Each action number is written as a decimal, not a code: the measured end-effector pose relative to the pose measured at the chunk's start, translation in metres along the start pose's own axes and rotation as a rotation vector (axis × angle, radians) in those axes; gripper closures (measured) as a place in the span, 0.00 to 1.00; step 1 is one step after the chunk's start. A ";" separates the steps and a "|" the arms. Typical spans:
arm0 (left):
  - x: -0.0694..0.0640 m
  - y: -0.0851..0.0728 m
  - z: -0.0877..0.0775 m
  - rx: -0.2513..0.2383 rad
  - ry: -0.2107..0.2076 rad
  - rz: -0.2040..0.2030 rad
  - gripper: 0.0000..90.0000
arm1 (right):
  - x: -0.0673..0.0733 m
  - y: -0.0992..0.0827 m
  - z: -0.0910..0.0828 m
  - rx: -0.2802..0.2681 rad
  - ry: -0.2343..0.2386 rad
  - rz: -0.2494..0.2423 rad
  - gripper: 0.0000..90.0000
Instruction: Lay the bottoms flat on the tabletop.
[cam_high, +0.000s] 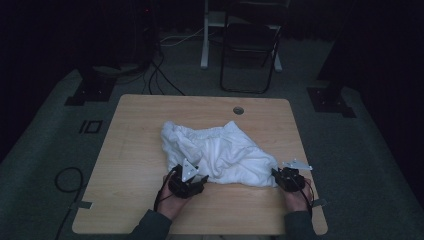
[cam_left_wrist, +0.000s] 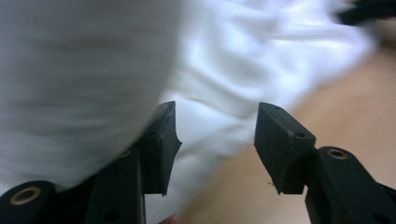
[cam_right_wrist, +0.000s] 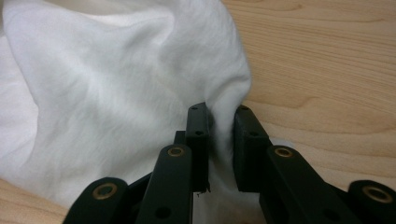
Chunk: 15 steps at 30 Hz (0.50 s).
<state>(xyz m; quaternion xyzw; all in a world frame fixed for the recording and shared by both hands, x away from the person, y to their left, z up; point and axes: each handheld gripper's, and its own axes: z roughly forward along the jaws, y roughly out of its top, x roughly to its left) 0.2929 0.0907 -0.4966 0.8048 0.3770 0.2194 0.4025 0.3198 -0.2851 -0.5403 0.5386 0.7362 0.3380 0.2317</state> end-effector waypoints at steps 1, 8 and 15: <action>0.008 -0.001 -0.001 0.005 0.029 -0.022 0.56 | 0.000 0.000 0.000 0.000 0.000 0.001 0.88; 0.060 -0.024 -0.035 -0.007 0.207 -0.203 0.55 | 0.000 0.001 0.000 0.001 -0.002 -0.002 0.87; 0.079 -0.042 -0.064 -0.013 0.250 -0.249 0.53 | 0.002 0.004 -0.003 -0.001 -0.021 -0.010 0.84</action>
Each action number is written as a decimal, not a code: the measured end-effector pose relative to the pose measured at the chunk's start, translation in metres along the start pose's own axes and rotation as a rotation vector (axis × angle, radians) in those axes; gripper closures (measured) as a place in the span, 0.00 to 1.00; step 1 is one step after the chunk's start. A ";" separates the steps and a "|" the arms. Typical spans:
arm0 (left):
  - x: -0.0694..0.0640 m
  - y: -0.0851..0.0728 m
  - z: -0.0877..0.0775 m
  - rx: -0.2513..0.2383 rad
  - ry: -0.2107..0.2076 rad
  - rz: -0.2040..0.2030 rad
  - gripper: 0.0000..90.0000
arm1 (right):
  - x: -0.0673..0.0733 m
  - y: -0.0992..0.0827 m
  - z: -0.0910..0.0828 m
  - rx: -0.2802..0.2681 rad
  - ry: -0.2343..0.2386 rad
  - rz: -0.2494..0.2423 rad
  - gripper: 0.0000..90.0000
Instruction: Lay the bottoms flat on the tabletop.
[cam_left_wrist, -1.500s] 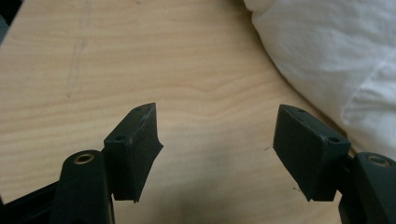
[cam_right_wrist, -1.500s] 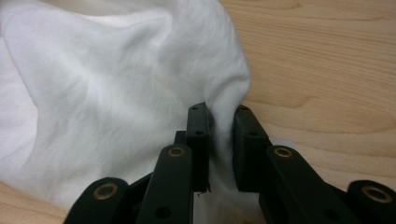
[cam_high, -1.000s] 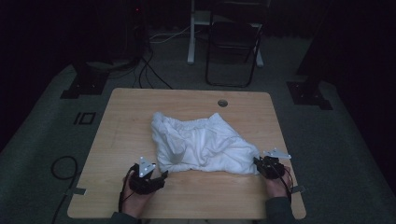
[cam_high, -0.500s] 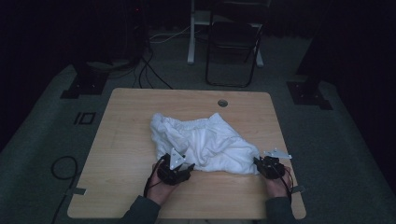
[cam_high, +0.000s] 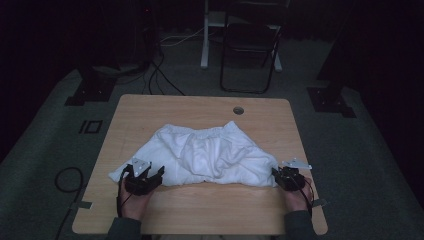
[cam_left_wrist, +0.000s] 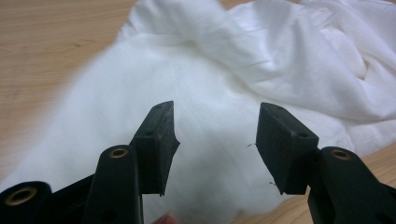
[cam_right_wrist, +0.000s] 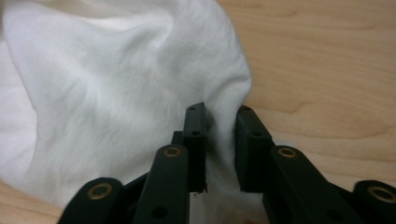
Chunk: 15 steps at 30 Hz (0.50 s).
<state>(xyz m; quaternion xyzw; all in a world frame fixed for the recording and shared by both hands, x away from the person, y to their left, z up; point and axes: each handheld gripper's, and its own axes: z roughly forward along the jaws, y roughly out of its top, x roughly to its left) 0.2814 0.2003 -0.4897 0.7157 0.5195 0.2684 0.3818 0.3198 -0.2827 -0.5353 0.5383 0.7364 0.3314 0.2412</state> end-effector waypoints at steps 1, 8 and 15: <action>0.001 0.001 0.000 -0.003 -0.004 0.001 0.53 | 0.001 0.002 -0.003 -0.010 -0.003 -0.005 0.83; 0.007 0.017 0.015 0.010 -0.010 0.009 0.48 | 0.014 0.017 -0.026 -0.100 0.004 -0.045 0.67; 0.003 0.042 0.039 0.018 -0.032 0.027 0.39 | 0.050 0.041 -0.032 -0.171 0.088 -0.145 0.57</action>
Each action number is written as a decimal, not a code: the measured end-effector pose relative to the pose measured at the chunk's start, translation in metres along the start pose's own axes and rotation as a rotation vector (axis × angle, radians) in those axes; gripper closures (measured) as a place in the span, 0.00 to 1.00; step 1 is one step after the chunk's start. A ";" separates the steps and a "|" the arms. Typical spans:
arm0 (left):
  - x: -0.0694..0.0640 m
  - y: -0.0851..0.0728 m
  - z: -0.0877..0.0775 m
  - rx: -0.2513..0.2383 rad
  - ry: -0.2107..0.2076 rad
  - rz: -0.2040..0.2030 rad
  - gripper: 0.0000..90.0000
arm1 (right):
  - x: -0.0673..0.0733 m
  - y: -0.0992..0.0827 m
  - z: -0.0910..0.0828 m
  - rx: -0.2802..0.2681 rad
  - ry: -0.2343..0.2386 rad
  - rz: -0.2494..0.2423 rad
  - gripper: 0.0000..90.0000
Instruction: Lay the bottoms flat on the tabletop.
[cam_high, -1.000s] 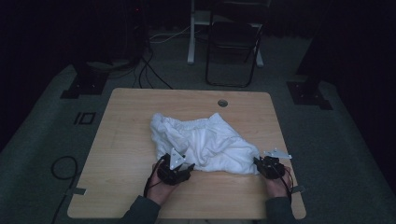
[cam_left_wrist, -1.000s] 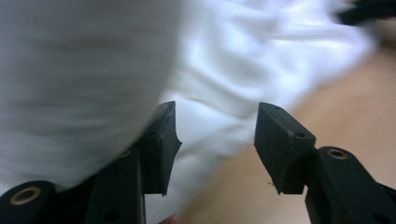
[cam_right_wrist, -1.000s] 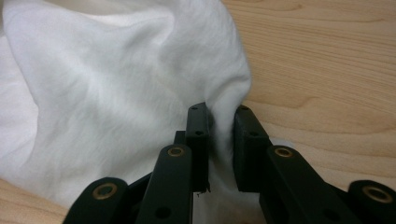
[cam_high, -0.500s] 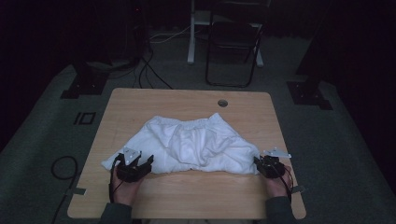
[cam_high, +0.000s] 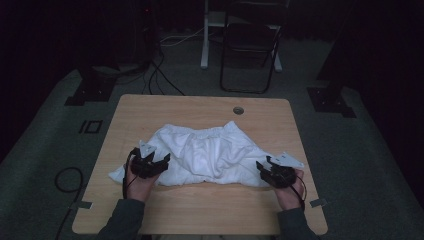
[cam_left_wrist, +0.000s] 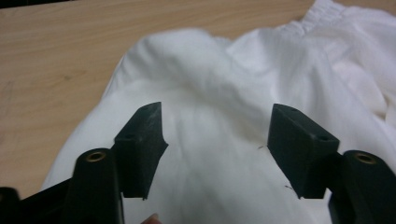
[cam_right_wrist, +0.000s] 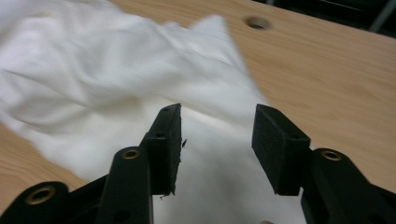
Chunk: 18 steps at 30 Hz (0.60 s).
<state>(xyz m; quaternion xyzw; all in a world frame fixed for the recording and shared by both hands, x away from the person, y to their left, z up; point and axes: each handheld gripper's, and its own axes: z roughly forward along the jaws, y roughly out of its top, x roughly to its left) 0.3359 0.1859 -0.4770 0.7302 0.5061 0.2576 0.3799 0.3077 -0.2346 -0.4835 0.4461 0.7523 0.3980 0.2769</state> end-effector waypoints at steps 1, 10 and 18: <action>-0.001 0.006 0.005 0.008 -0.013 0.003 0.37 | 0.005 0.004 0.004 -0.003 0.020 -0.009 0.56; -0.009 0.034 0.041 0.038 -0.045 0.005 0.23 | 0.042 0.027 0.052 0.050 0.138 -0.039 0.30; -0.015 0.030 0.078 0.125 -0.044 -0.002 0.18 | 0.055 0.031 0.083 0.114 0.167 -0.042 0.22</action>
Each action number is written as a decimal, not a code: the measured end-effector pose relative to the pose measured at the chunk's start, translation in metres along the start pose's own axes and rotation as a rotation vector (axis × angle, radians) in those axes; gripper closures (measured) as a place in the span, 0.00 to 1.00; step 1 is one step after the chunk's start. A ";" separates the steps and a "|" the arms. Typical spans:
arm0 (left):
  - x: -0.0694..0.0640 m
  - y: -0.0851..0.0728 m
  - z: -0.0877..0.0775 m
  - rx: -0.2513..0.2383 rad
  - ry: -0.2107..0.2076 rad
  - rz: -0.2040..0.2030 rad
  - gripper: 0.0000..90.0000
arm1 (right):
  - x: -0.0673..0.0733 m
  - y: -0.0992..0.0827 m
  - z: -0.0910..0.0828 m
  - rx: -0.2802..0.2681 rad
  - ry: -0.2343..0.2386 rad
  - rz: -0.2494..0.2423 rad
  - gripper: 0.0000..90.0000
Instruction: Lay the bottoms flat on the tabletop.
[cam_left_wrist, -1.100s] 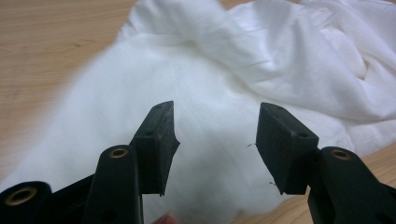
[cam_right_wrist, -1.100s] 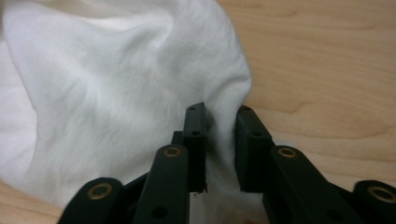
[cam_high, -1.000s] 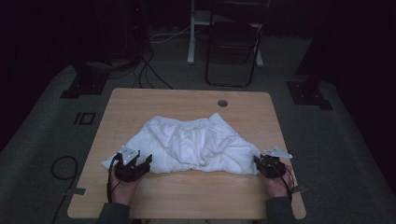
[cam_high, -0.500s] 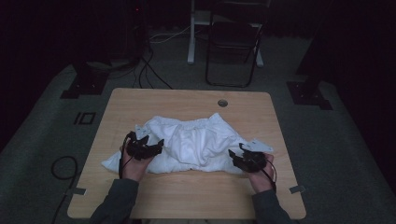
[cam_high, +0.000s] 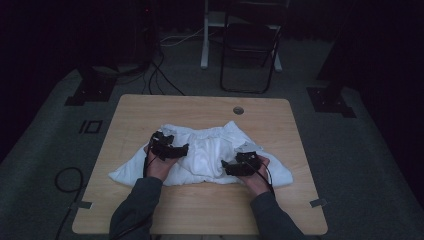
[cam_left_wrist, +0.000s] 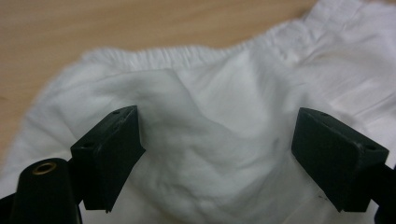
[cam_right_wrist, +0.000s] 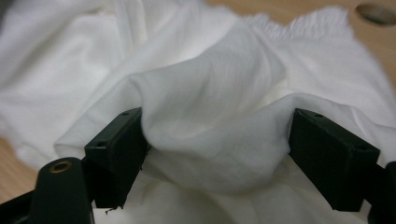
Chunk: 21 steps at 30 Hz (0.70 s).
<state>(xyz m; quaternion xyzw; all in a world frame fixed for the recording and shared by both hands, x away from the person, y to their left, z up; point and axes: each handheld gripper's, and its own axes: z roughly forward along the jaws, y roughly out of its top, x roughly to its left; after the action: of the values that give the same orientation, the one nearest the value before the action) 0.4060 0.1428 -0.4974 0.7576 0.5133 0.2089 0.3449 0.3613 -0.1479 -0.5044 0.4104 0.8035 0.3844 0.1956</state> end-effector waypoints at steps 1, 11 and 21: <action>0.000 -0.002 0.004 0.016 -0.001 0.001 0.18 | -0.001 -0.001 0.005 0.016 -0.001 0.003 0.24; 0.012 -0.016 -0.017 0.034 -0.046 -0.042 0.94 | -0.021 -0.017 -0.014 0.070 -0.016 0.020 0.93; 0.002 -0.062 -0.104 -0.081 -0.140 -0.010 0.96 | -0.033 -0.044 -0.083 -0.007 0.021 0.042 0.95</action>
<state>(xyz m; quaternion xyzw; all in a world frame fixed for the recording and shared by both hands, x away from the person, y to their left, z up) 0.2978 0.1917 -0.4730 0.7531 0.4829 0.1742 0.4115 0.3063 -0.2282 -0.4865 0.4225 0.7953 0.3956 0.1805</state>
